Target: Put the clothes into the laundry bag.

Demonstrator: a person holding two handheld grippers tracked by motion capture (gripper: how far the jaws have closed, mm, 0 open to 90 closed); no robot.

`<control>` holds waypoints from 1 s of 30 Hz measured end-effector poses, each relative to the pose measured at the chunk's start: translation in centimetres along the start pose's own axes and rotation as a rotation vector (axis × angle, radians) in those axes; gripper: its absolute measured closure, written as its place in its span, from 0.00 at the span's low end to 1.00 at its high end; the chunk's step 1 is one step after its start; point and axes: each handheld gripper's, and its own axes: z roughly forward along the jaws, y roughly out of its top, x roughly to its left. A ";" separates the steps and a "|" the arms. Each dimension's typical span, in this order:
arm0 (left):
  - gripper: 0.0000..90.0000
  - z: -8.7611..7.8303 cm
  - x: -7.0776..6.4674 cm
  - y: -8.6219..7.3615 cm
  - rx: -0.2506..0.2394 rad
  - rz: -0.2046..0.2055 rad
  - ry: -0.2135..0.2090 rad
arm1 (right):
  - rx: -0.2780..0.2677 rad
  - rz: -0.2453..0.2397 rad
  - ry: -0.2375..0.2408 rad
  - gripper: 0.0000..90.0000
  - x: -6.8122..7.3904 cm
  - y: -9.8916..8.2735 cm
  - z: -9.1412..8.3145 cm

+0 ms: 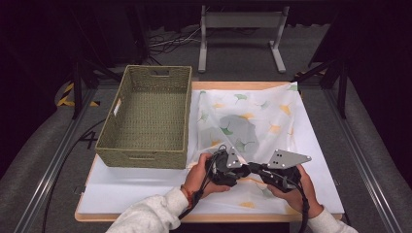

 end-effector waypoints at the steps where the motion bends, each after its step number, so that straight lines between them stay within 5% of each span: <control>1: 0.41 -0.4 -0.2 -0.3 0.010 0.018 0.001 | -0.005 0.003 -0.001 0.99 0.0 0.0 0.0; 4: 0.32 -1.1 -0.4 -1.0 0.025 0.036 0.019 | -0.009 0.001 -0.002 0.99 0.1 0.1 0.0; 8: 0.33 -2.1 -0.5 -2.7 0.048 0.036 0.008 | 0.001 -0.002 0.004 0.99 0.3 0.0 0.2; 15: 0.60 -1.9 0.0 -4.5 0.098 0.032 -0.052 | 0.008 -0.013 0.017 0.99 0.8 -0.1 0.6; 20: 0.73 -1.9 0.3 -4.9 0.072 -0.009 -0.093 | 0.006 -0.011 0.021 0.99 0.8 -0.3 0.6; 26: 0.94 -1.9 0.6 -4.9 0.070 -0.015 -0.052 | 0.006 -0.009 0.024 0.99 0.6 -0.4 0.6; 30: 0.97 -1.6 0.3 -4.4 0.055 -0.005 -0.017 | 0.003 -0.015 0.015 0.99 0.7 -0.4 0.5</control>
